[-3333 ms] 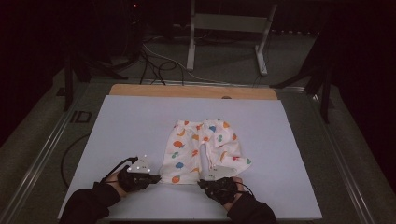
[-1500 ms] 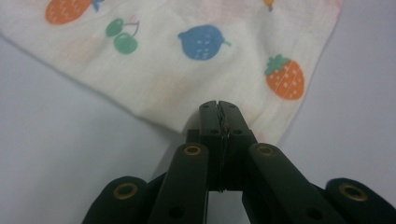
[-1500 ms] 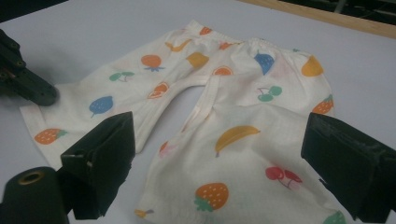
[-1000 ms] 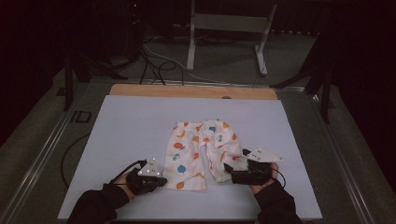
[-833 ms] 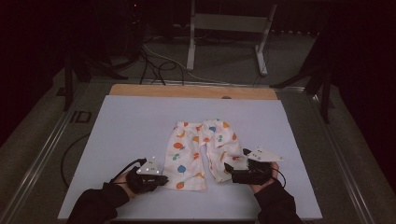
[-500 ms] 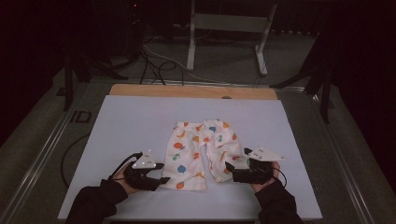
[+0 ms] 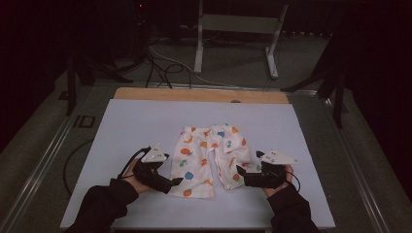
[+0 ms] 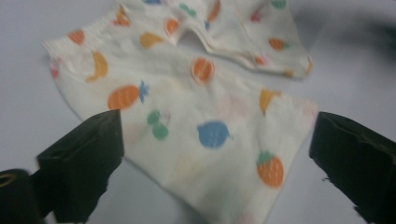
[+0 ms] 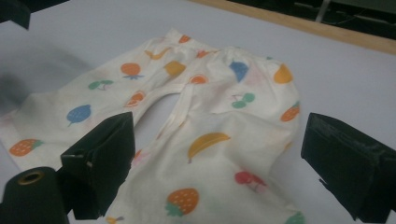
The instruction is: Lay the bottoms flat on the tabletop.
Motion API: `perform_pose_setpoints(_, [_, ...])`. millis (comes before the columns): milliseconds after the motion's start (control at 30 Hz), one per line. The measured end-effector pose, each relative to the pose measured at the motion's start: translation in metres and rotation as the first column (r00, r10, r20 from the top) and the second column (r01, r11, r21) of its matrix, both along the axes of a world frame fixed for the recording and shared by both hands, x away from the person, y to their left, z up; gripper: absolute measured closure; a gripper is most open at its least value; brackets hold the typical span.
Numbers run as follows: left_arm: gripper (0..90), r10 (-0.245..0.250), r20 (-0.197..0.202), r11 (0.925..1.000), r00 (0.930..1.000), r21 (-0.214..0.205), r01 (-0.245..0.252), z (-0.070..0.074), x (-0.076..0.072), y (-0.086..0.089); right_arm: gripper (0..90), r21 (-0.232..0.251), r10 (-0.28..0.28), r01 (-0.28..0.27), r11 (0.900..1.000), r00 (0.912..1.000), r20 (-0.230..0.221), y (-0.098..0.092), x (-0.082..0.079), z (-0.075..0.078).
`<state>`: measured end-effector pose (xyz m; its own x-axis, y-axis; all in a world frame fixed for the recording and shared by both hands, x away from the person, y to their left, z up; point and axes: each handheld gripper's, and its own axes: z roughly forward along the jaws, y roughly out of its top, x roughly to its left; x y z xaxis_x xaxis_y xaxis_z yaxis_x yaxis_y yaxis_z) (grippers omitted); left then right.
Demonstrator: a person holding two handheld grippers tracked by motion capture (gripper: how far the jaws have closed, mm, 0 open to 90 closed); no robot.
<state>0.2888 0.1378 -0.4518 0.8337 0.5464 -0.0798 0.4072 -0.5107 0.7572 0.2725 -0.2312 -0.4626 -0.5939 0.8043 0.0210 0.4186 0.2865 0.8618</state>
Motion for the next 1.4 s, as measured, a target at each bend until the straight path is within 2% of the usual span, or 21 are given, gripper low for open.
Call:
perform_pose_setpoints(133, [1.9,0.015,0.023,0.9998,0.9996,-0.013,-0.015,0.009,0.003,-0.009,9.8,-0.011,0.001,-0.001,0.9999,1.0,0.009,-0.004,0.004,0.004])
perform_pose_setpoints(200, [1.1,0.003,0.031,0.9991,0.9995,-0.043,-0.002,0.017,0.005,-0.019,9.8,-0.006,-0.003,0.003,1.0,1.0,0.005,-0.01,0.007,0.007])
perform_pose_setpoints(267, [1.1,-0.002,0.041,0.9992,0.9991,-0.039,0.004,0.019,0.005,-0.023,9.8,-0.011,-0.002,0.002,0.9999,1.0,0.004,-0.012,0.008,0.008])
perform_pose_setpoints(467, [3.4,-0.068,0.071,0.9961,0.9952,-0.051,0.072,0.028,0.003,-0.056,9.8,-0.01,0.003,-0.003,0.9999,0.9993,-0.037,-0.026,0.016,0.012])
perform_pose_setpoints(600, [9.1,-0.114,0.079,0.9911,0.9903,-0.059,0.119,0.027,0.0,-0.076,9.8,-0.003,-0.005,0.005,1.0,0.9981,-0.062,-0.033,0.02,0.01])
perform_pose_setpoints(667, [12.5,-0.128,0.083,0.9897,0.9883,-0.053,0.133,0.026,-0.001,-0.081,14.0,-0.005,-0.01,0.009,0.9999,0.9974,-0.072,-0.036,0.02,0.007])
perform_pose_setpoints(700, [17.1,-0.165,0.076,0.9835,0.9833,-0.061,0.17,0.022,-0.003,-0.091,13.8,-0.004,-0.013,0.013,0.9999,0.9967,-0.081,-0.037,0.021,0.005])
perform_pose_setpoints(733, [17.7,-0.173,0.079,0.9826,0.9817,-0.054,0.178,0.019,-0.004,-0.096,14.1,-0.001,-0.012,0.012,0.9999,0.9959,-0.09,-0.038,0.021,0.003])
perform_pose_setpoints(800, [24.3,-0.22,0.075,0.9735,0.9726,-0.046,0.224,0.013,-0.006,-0.105,15.3,-0.004,-0.015,0.014,0.9999,0.9947,-0.102,-0.04,0.022,-0.001])
perform_pose_setpoints(867, [29.4,-0.231,0.078,0.9715,0.9699,-0.037,0.234,0.009,-0.008,-0.11,18.9,-0.022,-0.032,0.029,0.9993,0.9928,-0.116,-0.041,0.022,-0.005])
perform_pose_setpoints(900, [32.2,-0.258,0.068,0.9653,0.9637,-0.021,0.26,0.001,-0.009,-0.118,20.0,-0.023,-0.041,0.038,0.999,0.9919,-0.12,-0.041,0.022,-0.007])
perform_pose_setpoints(933, [33.6,-0.258,0.068,0.9653,0.9637,-0.021,0.26,0.001,-0.009,-0.118,22.5,-0.027,-0.043,0.04,0.9988,0.9909,-0.128,-0.042,0.023,-0.009])
perform_pose_setpoints(1000, [38.2,-0.277,0.052,0.9609,0.9596,-0.001,0.277,-0.012,-0.01,-0.129,35.4,-0.043,-0.073,0.067,0.9968,0.9872,-0.142,-0.044,0.024,-0.014])
perform_pose_setpoints(1033, [39.3,-0.277,0.052,0.9609,0.9596,-0.001,0.277,-0.012,-0.01,-0.129,35.4,-0.043,-0.073,0.067,0.9968,0.9872,-0.142,-0.044,0.024,-0.014])
perform_pose_setpoints(1067, [40.4,-0.278,0.041,0.9604,0.9596,0.025,0.278,-0.021,-0.009,-0.136,48.1,-0.047,-0.096,0.089,0.9949,0.9819,-0.163,-0.047,0.026,-0.019])
perform_pose_setpoints(1133, [42.9,-0.28,0.034,0.9598,0.9594,0.031,0.279,-0.026,-0.01,-0.138,50.2,-0.046,-0.1,0.094,0.9945,0.9794,-0.175,-0.048,0.027,-0.021])
perform_pose_setpoints(1167, [44.2,-0.298,0.029,0.9529,0.9542,0.069,0.295,-0.033,-0.009,-0.142,56.4,-0.048,-0.1,0.092,0.9946,0.9741,-0.203,-0.05,0.029,-0.027])
perform_pose_setpoints(1233, [46.4,-0.296,0.02,0.9535,0.955,0.067,0.294,-0.037,-0.009,-0.144,57.6,-0.051,-0.106,0.097,0.994,0.9708,-0.215,-0.05,0.03,-0.03])
perform_pose_setpoints(1267, [47.8,-0.3,0.008,0.9507,0.9539,0.085,0.298,-0.044,-0.008,-0.147,60.5,-0.063,-0.113,0.1,0.993,0.9644,-0.239,-0.05,0.032,-0.036])
perform_pose_setpoints(1333, [49.8,-0.301,0.008,0.9488,0.9537,0.103,0.298,-0.048,-0.007,-0.149,61.3,-0.061,-0.111,0.099,0.9932,0.9619,-0.25,-0.05,0.032,-0.038])
perform_pose_setpoints(1400, [54.0,-0.309,-0.002,0.9449,0.9511,0.114,0.307,-0.052,-0.005,-0.15,67.2,-0.084,-0.114,0.095,0.992,0.9561,-0.27,-0.049,0.033,-0.044])
